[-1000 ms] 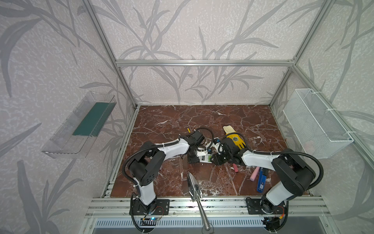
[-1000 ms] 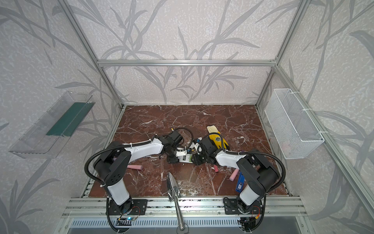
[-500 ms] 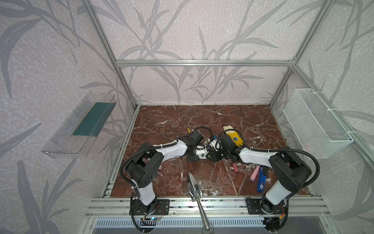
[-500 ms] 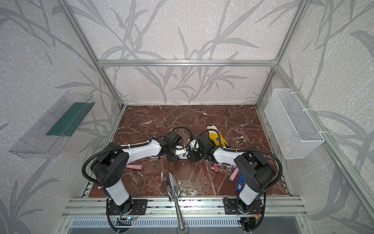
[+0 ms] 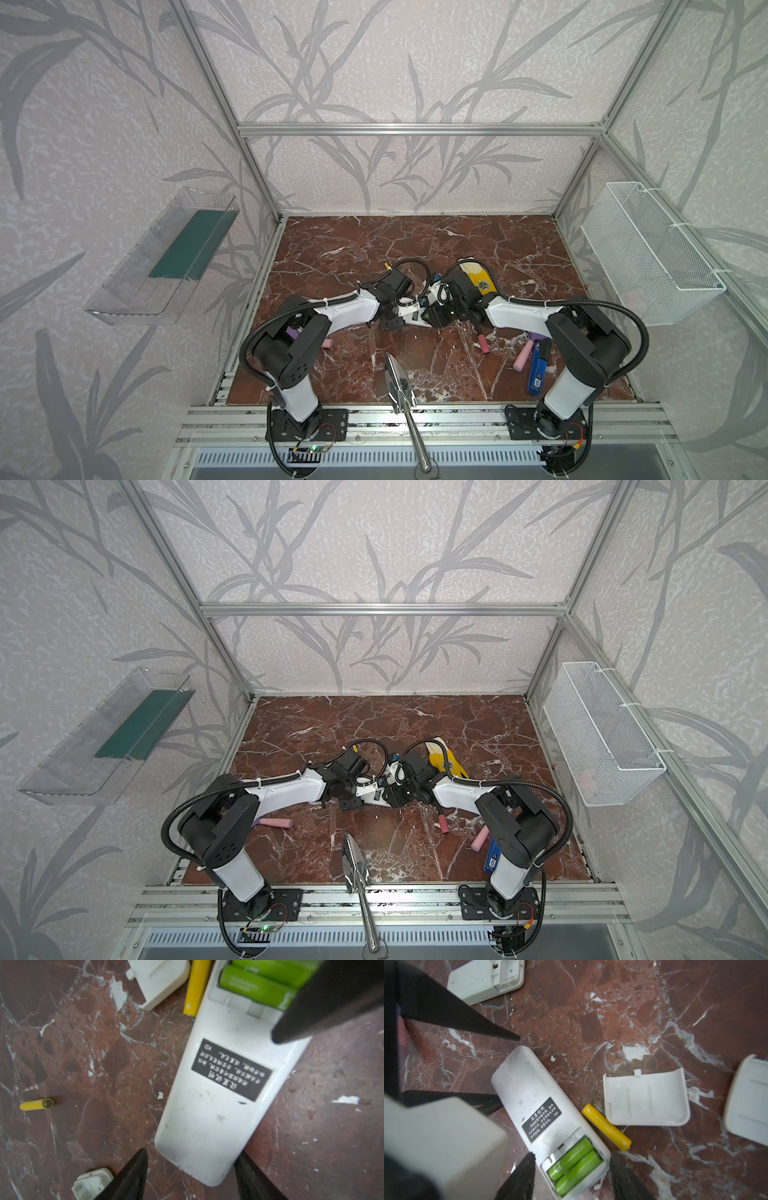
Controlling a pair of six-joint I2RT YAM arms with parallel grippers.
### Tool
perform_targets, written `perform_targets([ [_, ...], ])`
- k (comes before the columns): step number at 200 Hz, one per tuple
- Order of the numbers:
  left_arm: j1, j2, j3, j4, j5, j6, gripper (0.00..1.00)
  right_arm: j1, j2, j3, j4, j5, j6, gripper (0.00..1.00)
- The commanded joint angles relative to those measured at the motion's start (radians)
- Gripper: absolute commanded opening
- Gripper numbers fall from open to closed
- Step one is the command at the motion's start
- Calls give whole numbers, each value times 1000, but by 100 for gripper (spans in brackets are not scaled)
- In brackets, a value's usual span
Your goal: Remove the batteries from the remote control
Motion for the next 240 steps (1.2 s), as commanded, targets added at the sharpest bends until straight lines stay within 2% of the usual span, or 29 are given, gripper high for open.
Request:
perform_targets([
  [1, 10, 10, -38, -25, -41, 4, 67, -3, 36, 35, -10, 17, -28, 57],
  [37, 27, 6, -39, 10, -42, -5, 68, -2, 51, 31, 1, -12, -20, 57],
  [105, 60, 10, -8, 52, -24, -58, 70, 16, -18, -56, 14, -41, 17, 55],
  [135, 61, 8, -2, 60, -13, -81, 79, 42, -65, -95, 19, -35, 36, 55],
  [167, 63, -18, -4, 76, -16, -106, 99, 86, -94, -120, 13, -23, 55, 55],
  [209, 65, -108, -29, 127, -55, -154, 99, 135, -102, -131, 7, -14, 71, 55],
  [240, 65, -196, -48, 172, -155, -220, 99, 162, -100, -125, 16, -23, 80, 55],
])
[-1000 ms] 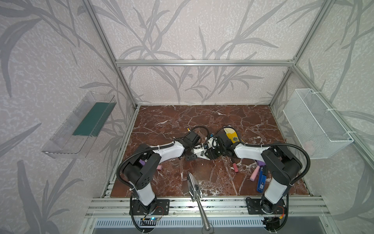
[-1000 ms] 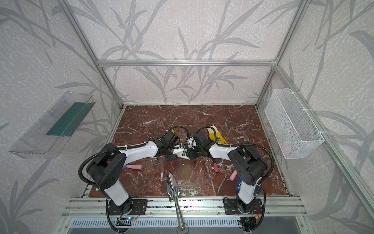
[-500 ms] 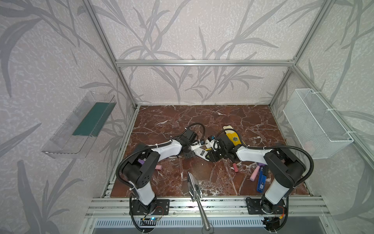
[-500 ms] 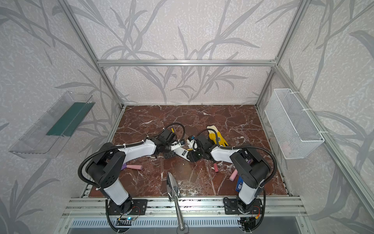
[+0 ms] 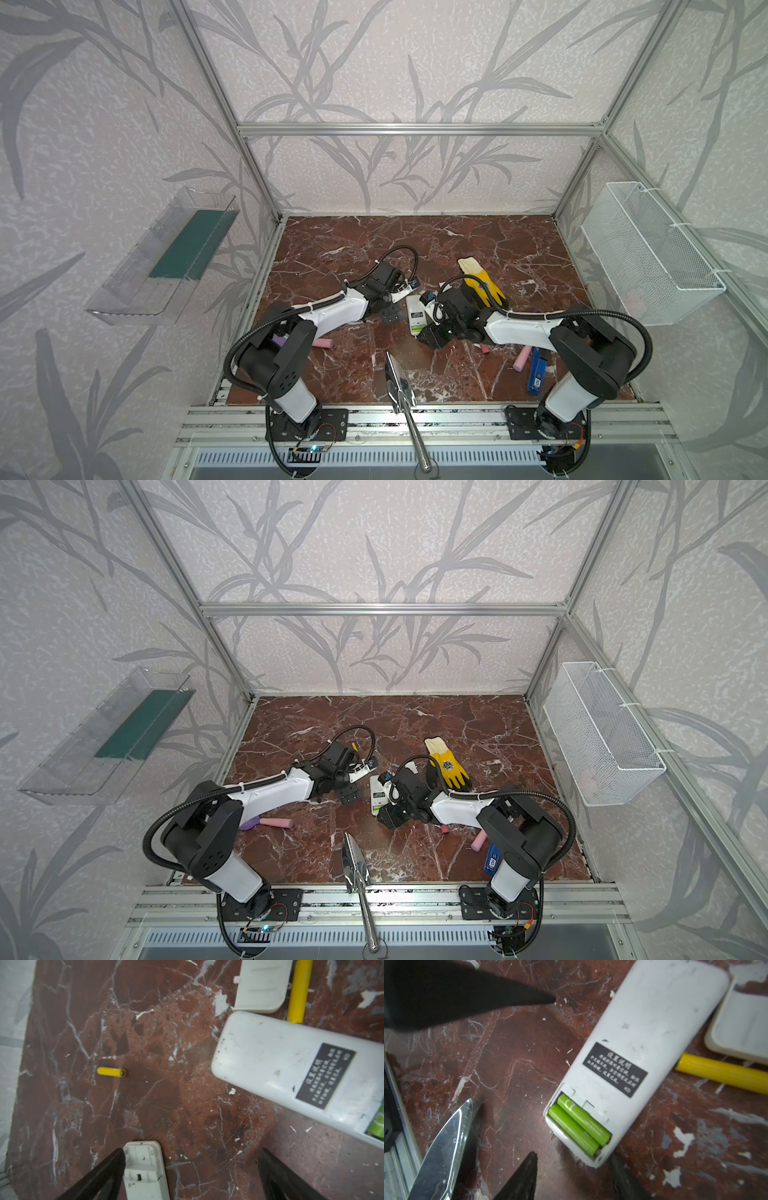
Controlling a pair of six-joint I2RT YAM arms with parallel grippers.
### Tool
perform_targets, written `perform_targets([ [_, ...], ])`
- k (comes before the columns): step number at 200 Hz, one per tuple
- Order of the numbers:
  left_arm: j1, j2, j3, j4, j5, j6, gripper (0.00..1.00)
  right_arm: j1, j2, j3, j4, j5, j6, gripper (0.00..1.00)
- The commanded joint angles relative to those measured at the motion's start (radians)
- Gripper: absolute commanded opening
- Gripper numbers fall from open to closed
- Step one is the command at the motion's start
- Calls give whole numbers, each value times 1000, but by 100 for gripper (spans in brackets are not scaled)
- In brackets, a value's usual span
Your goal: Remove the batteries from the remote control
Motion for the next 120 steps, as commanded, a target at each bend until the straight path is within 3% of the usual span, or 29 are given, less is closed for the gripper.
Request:
perform_targets([
  [1, 3, -75, -9, 44, -90, -69, 99, 20, -23, 1, -4, -2, 18, 55],
  [46, 4, -153, 2, 83, -262, -240, 100, 42, -5, 41, 8, -24, 28, 55],
  [81, 7, -232, -60, 208, -317, -380, 99, 47, 31, 86, 14, -50, 32, 55],
  [120, 13, -286, -86, 212, -357, -513, 99, 51, 93, 137, 30, -81, 43, 55],
])
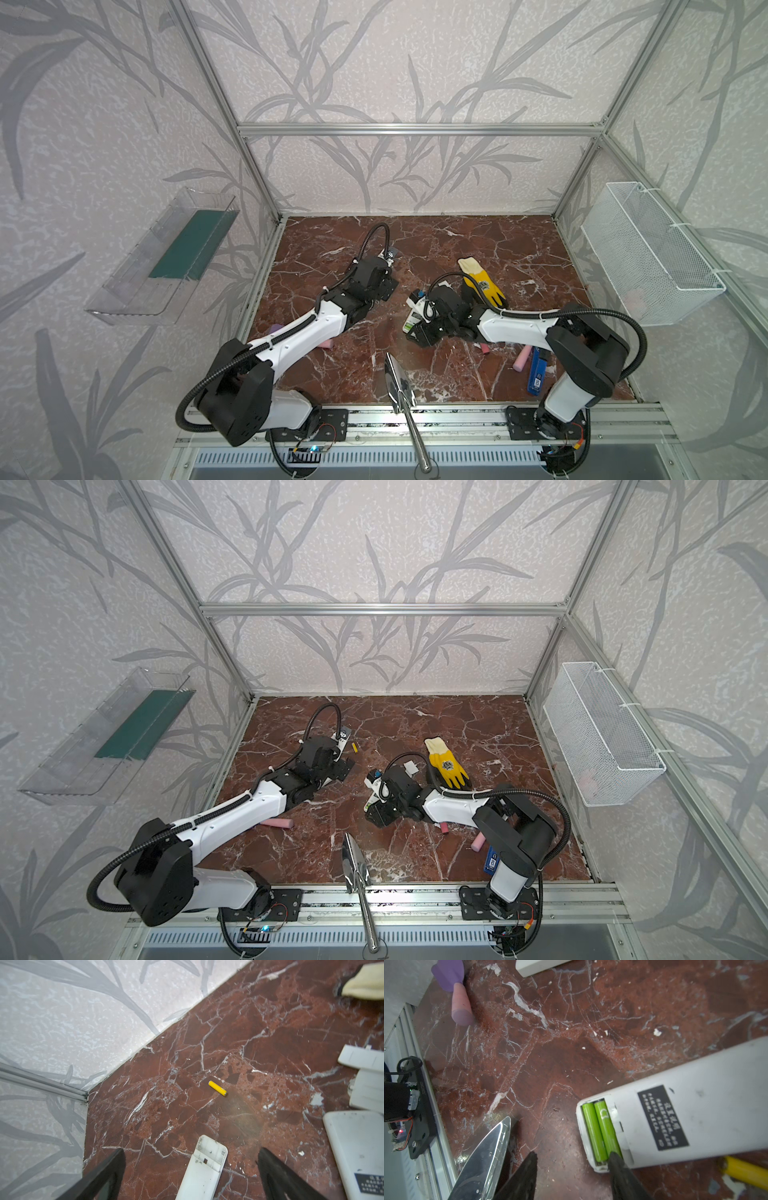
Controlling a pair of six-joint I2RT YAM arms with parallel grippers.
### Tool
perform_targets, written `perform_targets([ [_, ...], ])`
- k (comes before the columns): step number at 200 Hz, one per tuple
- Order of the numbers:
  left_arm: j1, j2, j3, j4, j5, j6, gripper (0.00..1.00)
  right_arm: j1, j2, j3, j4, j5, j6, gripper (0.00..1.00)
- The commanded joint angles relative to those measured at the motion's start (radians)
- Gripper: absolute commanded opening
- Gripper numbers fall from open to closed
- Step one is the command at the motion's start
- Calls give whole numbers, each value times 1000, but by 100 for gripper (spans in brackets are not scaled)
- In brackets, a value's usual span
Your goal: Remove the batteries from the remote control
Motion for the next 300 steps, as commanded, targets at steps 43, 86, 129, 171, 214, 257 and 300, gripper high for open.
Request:
perform_targets([
  [43, 8, -57, -9, -20, -5, -168, 99, 8, -34, 20, 10, -2, 17, 55],
  [86, 7, -117, -38, 23, 67, -211, 99, 5, -233, -8, -158, 202, 2, 54],
  [129, 5, -142, -3, -49, 131, -264, 99, -59, -425, -89, -355, 409, 81, 50],
  [171, 5, -159, -2, -78, 168, -285, 99, -143, -574, -226, -462, 479, 194, 42],
  [214, 4, -148, 17, -109, 253, -324, 99, -159, -632, -350, -478, 539, 295, 34],
  [257, -5, -130, 38, -125, 331, -357, 99, -160, -639, -403, -438, 566, 317, 32],
  [300, -11, -118, 49, -126, 360, -376, 99, -160, -611, -414, -414, 572, 320, 28],
])
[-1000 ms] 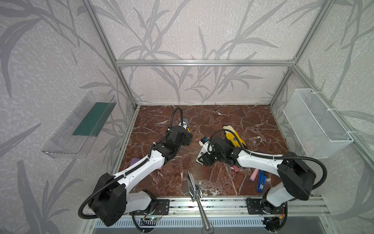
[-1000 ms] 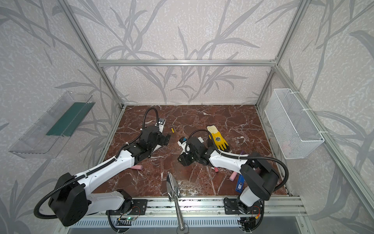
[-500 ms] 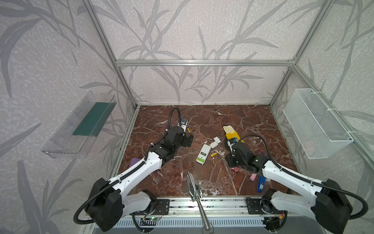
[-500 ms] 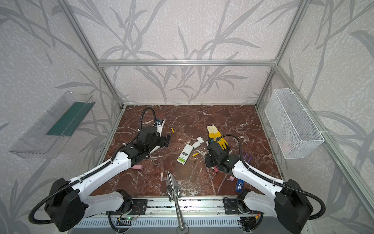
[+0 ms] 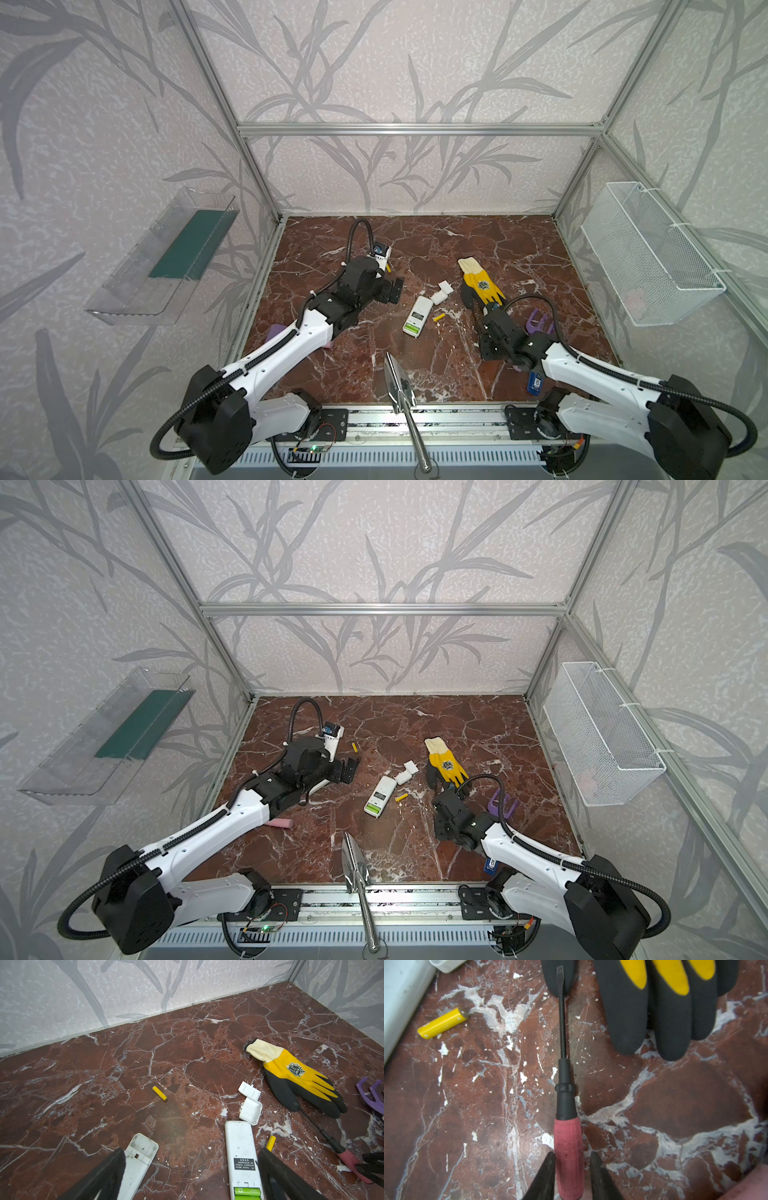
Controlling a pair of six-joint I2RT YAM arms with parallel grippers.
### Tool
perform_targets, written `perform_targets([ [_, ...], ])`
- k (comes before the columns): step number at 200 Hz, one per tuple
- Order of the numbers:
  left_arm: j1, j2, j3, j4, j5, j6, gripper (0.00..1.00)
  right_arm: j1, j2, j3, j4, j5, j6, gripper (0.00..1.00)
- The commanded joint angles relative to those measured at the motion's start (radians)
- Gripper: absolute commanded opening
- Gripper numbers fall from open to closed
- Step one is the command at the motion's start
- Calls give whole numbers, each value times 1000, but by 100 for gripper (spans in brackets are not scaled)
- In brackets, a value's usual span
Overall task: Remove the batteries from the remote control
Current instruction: 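Grasp the red-handled screwdriver with the right gripper and bring it over the remote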
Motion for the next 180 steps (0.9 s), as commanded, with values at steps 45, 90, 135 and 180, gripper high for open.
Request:
perform_targets([
  [45, -14, 23, 59, -44, 49, -40, 100, -4, 54, -6, 60, -3, 12, 28],
  [90, -22, 34, 68, -78, 51, -15, 100, -4, 113, 0, 85, -34, 20, 26],
  [135, -48, 17, 52, -120, 0, 170, 100, -5, 143, 21, 74, -82, -5, 12],
  [180, -54, -56, -30, -44, 33, 371, 99, -4, 41, 44, 92, -212, -130, 2],
])
